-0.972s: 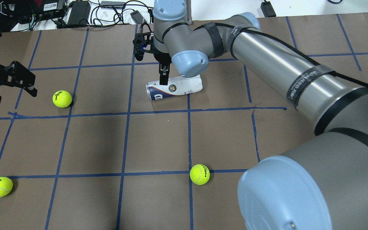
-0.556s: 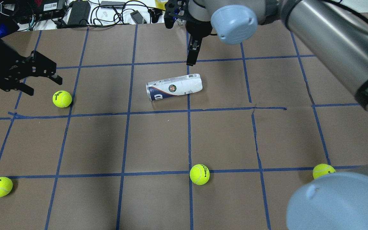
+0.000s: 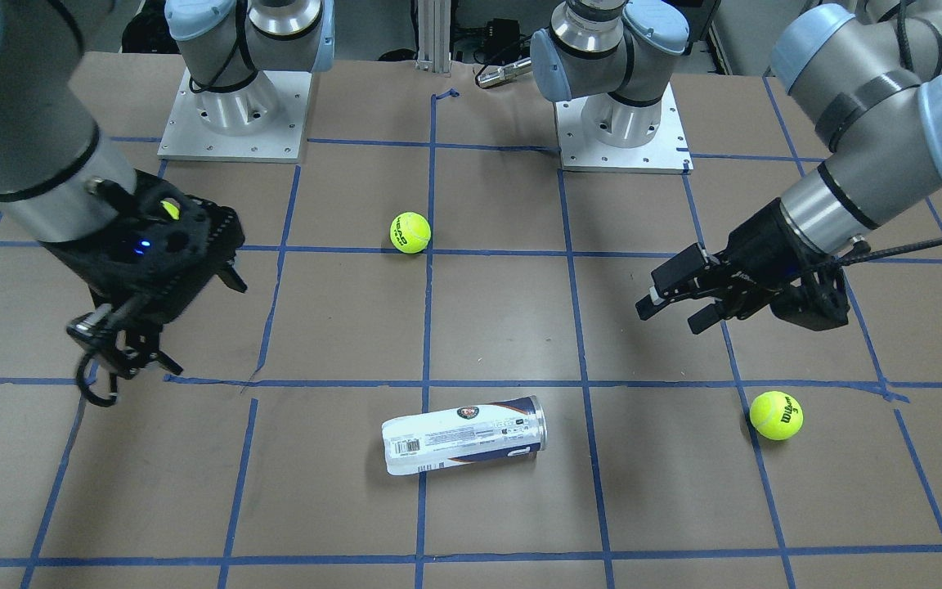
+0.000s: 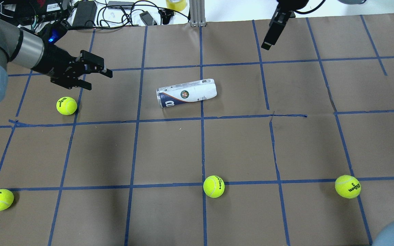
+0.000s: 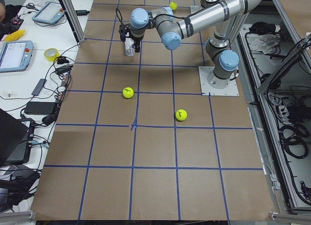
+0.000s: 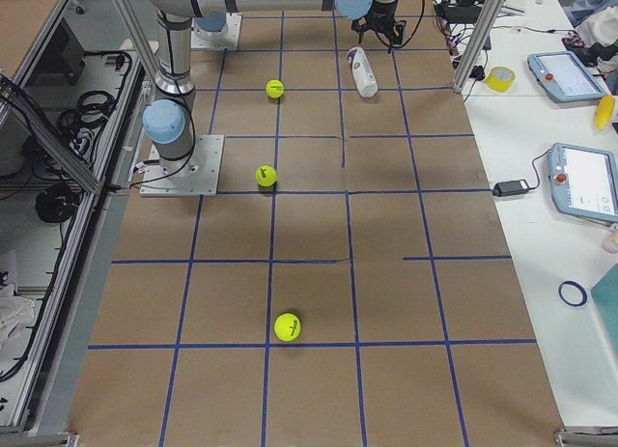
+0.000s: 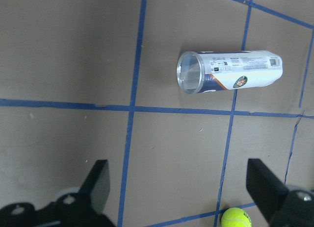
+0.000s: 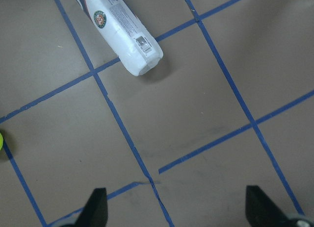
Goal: Lift up tennis ball bucket
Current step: 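Grasp the can's open end with the left gripper while the right arm withdraws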
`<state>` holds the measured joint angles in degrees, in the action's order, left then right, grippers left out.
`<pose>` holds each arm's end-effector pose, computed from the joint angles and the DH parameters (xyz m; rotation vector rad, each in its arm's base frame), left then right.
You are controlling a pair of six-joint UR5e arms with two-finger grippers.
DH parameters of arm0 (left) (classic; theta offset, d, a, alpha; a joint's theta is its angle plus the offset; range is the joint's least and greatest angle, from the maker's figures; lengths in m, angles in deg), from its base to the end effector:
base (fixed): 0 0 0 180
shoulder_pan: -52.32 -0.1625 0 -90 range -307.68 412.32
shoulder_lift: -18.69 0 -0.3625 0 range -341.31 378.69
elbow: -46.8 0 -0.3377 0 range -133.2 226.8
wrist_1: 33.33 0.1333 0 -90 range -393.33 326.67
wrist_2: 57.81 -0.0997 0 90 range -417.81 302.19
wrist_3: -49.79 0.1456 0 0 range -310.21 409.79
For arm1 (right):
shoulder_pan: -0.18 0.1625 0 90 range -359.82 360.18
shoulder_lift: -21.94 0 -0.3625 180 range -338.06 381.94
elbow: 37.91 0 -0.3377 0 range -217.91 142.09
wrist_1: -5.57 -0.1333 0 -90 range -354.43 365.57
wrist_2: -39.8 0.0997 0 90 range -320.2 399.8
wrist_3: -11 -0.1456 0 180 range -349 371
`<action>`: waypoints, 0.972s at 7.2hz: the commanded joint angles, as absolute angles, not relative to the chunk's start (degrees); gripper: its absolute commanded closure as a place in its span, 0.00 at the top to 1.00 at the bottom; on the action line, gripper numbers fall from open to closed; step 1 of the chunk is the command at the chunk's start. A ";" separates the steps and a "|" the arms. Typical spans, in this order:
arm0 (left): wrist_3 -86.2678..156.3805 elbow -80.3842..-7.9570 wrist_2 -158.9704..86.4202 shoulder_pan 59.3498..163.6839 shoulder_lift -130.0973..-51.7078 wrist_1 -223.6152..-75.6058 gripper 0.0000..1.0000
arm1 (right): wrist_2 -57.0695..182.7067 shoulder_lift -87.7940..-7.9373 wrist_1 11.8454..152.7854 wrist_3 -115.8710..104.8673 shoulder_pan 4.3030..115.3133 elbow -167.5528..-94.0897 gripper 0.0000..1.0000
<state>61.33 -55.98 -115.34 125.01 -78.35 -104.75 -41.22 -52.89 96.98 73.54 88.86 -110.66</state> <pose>-0.0653 -0.5013 0.2828 0.1381 -2.5792 0.1603 0.1435 -0.5441 0.3871 -1.5511 2.6075 -0.2044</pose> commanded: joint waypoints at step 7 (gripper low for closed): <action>61.21 -58.67 -103.80 132.12 -97.57 -84.66 1.00 | -53.08 -62.69 89.86 38.65 89.88 -112.62 1.00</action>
<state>61.21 -58.55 -105.82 130.88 -95.22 -85.59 -50.12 -62.12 90.07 45.09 86.80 -112.41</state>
